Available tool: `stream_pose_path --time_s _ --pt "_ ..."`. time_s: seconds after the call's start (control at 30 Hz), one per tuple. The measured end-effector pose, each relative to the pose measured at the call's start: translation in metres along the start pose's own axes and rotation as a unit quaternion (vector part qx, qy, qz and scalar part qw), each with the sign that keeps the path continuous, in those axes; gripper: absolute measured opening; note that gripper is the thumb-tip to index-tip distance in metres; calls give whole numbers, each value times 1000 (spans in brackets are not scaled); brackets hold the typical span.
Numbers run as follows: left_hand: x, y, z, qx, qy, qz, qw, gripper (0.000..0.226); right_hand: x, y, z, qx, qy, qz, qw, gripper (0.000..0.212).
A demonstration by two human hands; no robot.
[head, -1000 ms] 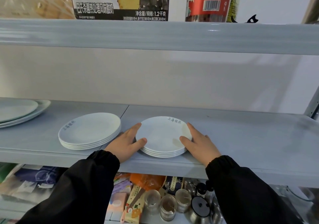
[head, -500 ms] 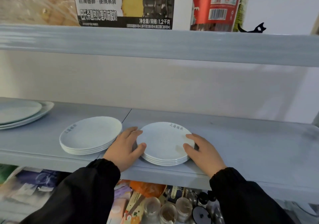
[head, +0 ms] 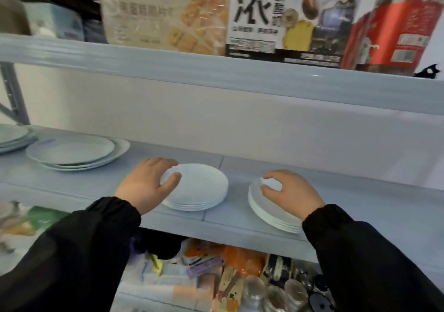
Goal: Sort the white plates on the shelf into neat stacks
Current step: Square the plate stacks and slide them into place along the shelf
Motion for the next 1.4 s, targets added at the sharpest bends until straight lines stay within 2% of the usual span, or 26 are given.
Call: stream_pose_path --time_s 0.13,0.23,0.4,0.5,0.6,0.7,0.83,0.97,1.2,1.4 --pt "-25 77 29 40 25 25 999 58 17 61 -50 -2 34 18 999 44" --pt "-49 135 59 57 8 44 997 64 29 113 -93 3 50 43 998 44" --pt "-86 211 92 54 3 86 995 49 39 190 -153 17 71 76 994 39" --pt "-97 243 106 50 6 107 993 52 42 222 -181 27 99 81 991 40" --pt "-104 265 115 49 1 121 992 57 48 246 -198 24 116 91 989 41" --pt "-109 284 116 37 2 143 989 52 58 264 -211 27 120 102 987 42" --pt "-109 305 111 24 0 157 987 60 76 280 -233 39 118 121 985 43" --pt "-102 322 107 39 3 169 985 50 99 292 -260 53 126 151 979 44" --pt "-51 359 104 58 2 205 977 38 164 307 -298 111 115 156 975 49" --pt "-4 373 75 48 -1 202 978 41 210 316 -326 177 83 144 970 54"
Point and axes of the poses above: each hand's wrist, its own x-axis towards the middle knuckle, its own z-axis out of the back of the hand, y = z × x, the point moved 4 cm from there along x, towards the middle knuckle, and after that the axes turned 12 degrees about x, right-handed, at the moved point
